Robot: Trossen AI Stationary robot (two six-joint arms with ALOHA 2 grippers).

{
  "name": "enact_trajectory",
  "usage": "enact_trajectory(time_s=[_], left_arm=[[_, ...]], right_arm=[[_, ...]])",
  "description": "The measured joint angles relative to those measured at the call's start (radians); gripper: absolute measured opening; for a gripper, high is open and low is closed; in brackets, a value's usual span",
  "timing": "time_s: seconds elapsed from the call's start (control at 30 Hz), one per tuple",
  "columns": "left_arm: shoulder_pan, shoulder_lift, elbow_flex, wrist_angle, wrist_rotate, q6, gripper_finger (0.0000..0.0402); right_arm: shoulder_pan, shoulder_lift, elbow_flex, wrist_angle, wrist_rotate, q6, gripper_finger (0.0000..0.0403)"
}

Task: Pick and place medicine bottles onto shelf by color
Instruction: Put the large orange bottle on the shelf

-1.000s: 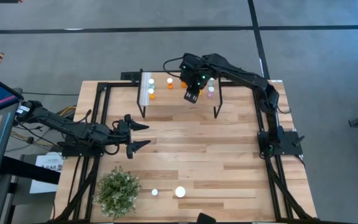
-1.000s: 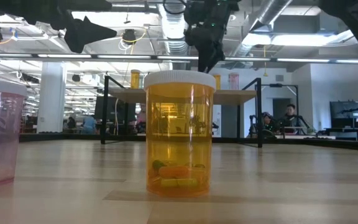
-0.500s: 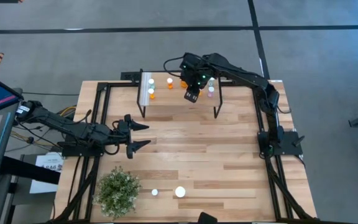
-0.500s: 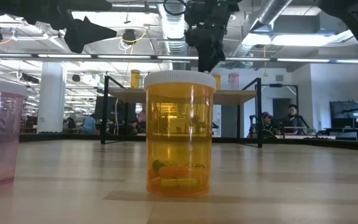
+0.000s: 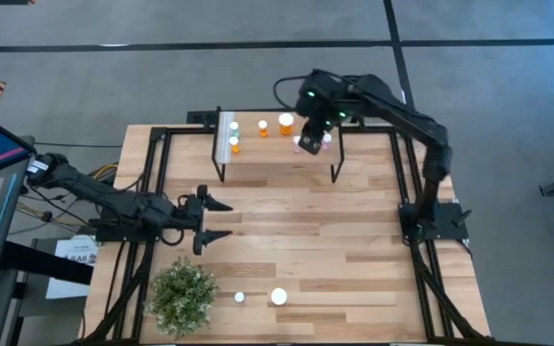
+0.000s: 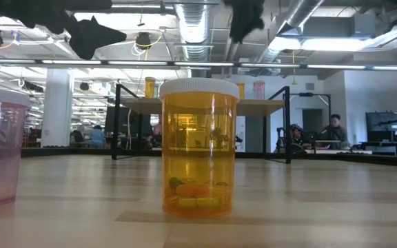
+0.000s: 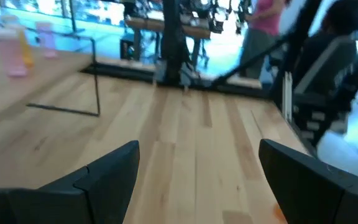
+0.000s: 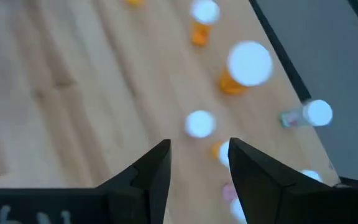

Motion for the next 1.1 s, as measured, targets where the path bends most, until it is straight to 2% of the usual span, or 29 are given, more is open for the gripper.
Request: enact_trajectory(time_s=[0.13,0.27,0.47,0.57,0.8,0.97,1.1], left_arm=[[-0.022,0.045,0.021,-0.002,0.0,0.028,0.0318],[-0.032,0.067,0.048,0.0,0.0,0.047,0.0318],[-0.032,0.066,0.055,0.001,0.0,0.046,0.0318],[-0.032,0.066,0.055,0.004,-0.007,0.046,0.0318],[-0.032,0.065,0.055,0.046,-0.007,0.044,0.0318],[-0.034,0.065,0.055,0.041,-0.001,0.04,0.0318],[-0.034,0.065,0.055,0.027,-0.001,0.04,0.0318]], right_arm=[[0.104,-0.097,-0.019,0.002,0.002,0.038,0.0181],[0.27,-0.186,-0.109,0.038,0.071,0.07,0.018],[0.547,-0.281,-0.305,0.196,0.212,0.144,0.018],[0.659,-0.289,-0.385,0.29,0.245,0.168,0.0183],[0.82,-0.199,-0.45,0.42,0.251,0.175,0.02],[0.873,-0.075,-0.449,0.434,0.251,0.169,0.0238],[0.887,0.028,-0.449,0.428,0.239,0.226,0.0267]])
